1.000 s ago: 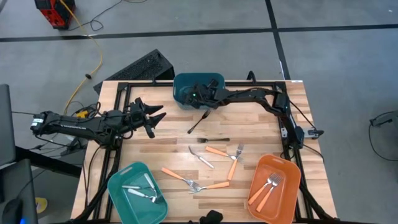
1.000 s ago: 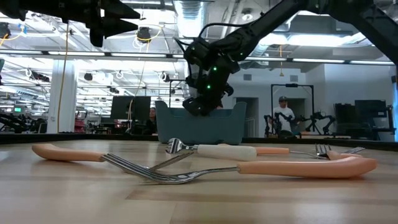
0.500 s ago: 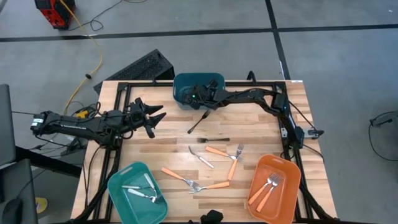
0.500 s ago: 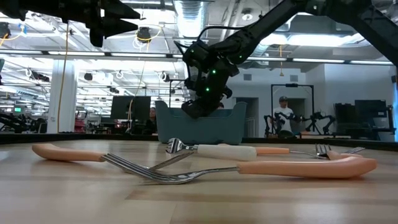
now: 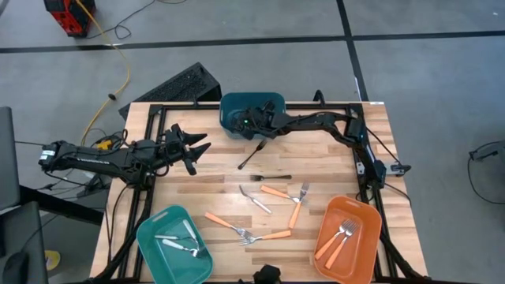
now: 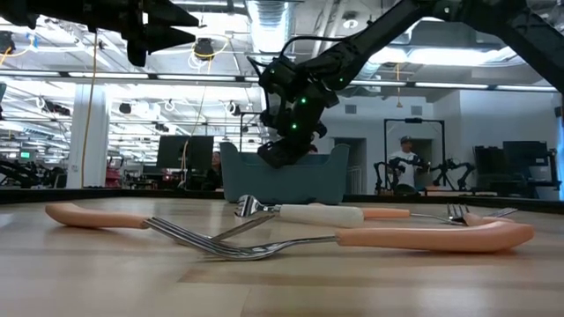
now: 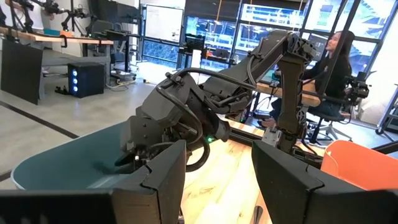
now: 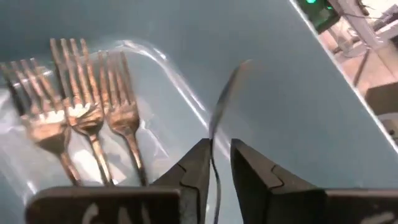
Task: Sort silverware by color (type)
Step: Put the black fork into the blue bin
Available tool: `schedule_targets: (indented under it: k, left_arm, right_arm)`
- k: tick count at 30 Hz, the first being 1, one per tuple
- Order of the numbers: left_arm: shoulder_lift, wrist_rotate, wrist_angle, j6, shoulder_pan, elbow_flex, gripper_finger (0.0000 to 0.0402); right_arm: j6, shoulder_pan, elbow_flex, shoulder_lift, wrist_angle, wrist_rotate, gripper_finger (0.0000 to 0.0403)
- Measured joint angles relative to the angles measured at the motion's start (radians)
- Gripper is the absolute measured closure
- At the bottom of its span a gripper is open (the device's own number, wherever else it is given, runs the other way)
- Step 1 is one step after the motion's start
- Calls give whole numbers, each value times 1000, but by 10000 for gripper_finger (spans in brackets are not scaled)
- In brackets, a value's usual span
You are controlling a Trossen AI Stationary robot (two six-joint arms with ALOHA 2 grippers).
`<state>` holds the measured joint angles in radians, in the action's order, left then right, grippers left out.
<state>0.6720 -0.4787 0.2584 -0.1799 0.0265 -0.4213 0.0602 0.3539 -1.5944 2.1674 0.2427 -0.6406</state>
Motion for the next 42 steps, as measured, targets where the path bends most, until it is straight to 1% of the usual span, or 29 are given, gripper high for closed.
schedule_targets:
  k: [4,6,8,12,14,17,23,25,29,31,36,38,42]
  left_arm:
    - [0,0,0,0,0,0,233]
    - [0,0,0,0,0,0,233]
    - [0,0,-5,0,0,0,233]
    - [0,-7,-11,-14,0,0,233]
    - [0,-18,-27,-25,0,0,233]
    - [7,-50,-55,-51,0,0,233]
    - [65,-59,-62,-110,0,0,233]
    - [93,-47,-67,-139,0,0,233]
    - [148,22,-66,-154,0,-1,233]
    - [177,29,-70,-172,0,-10,233]
    - [261,28,-129,-192,0,-70,233]
    - [309,36,-160,-198,0,-107,233]
    - [419,132,-172,-106,0,-175,233]
  right_arm:
    - [-27,16,0,0,-1,137,266]
    - [-58,23,0,0,1,151,241]
    - [-55,25,0,0,0,152,220]
    - [-14,24,1,-51,5,159,197]
    - [14,18,-3,-102,3,159,194]
    - [60,5,-2,-180,48,147,196]
    - [97,-23,-2,-397,199,138,206]
    - [100,-28,-2,-471,257,141,208]
    - [156,-46,0,-624,406,142,209]
    - [165,-56,-1,-712,476,143,209]
    - [31,-88,-1,-907,664,152,209]
    - [-10,-109,-1,-976,747,188,207]
    - [-97,-168,-1,-1083,887,258,205]
